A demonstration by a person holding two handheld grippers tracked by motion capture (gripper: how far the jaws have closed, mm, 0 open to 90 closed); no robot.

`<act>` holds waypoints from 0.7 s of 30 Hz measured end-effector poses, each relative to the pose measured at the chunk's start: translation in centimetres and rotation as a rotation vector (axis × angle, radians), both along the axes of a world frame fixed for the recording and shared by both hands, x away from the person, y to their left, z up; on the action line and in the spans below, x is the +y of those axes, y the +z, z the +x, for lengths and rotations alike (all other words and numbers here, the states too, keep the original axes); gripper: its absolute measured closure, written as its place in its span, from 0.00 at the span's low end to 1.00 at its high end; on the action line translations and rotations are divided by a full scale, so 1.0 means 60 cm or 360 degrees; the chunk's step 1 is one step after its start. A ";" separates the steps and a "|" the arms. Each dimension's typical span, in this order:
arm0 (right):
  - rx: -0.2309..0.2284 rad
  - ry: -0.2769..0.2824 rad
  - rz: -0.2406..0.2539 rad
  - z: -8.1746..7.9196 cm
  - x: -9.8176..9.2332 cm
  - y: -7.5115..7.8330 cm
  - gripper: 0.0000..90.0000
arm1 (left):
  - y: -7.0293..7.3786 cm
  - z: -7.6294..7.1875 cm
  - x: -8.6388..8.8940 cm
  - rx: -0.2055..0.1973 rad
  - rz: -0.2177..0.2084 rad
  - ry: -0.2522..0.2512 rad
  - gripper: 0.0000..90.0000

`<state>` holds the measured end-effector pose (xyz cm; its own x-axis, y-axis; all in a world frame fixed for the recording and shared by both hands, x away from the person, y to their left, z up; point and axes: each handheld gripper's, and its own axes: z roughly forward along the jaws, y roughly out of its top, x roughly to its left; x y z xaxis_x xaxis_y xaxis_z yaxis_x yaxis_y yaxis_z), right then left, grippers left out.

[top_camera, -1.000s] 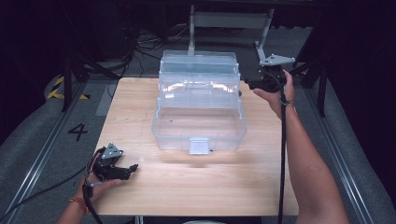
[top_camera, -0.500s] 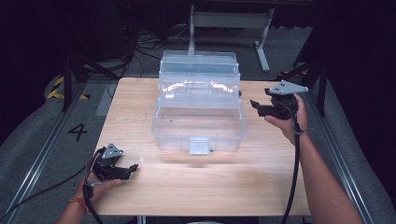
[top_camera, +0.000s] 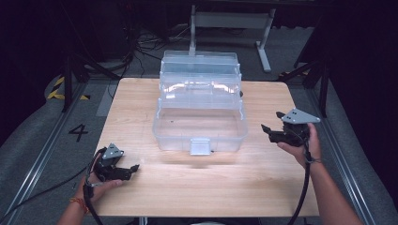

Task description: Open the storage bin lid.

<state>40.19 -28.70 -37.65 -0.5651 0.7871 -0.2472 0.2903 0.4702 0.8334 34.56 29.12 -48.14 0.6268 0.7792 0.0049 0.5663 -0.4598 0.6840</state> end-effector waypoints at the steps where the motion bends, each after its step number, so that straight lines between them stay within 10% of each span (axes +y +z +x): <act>1: 0.0011 0.0003 -0.0006 -0.005 -0.003 -0.005 0.32 | 0.000 0.000 0.000 0.0000 -0.0001 0.0001 0.16; 13: 0.0174 0.0013 -0.0096 -0.044 -0.046 -0.088 0.30 | 0.000 -0.003 -0.002 0.0018 -0.0015 0.0028 0.16; 21: 0.0315 -0.0013 -0.0001 -0.080 -0.089 -0.146 0.27 | 0.000 -0.004 -0.002 0.0016 -0.0014 0.0036 0.16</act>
<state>35.37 -34.05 -46.40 -0.5962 0.7918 -0.1326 0.4524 0.4678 0.7593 34.34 28.97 -48.16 0.6091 0.7931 -0.0085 0.5834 -0.4408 0.6822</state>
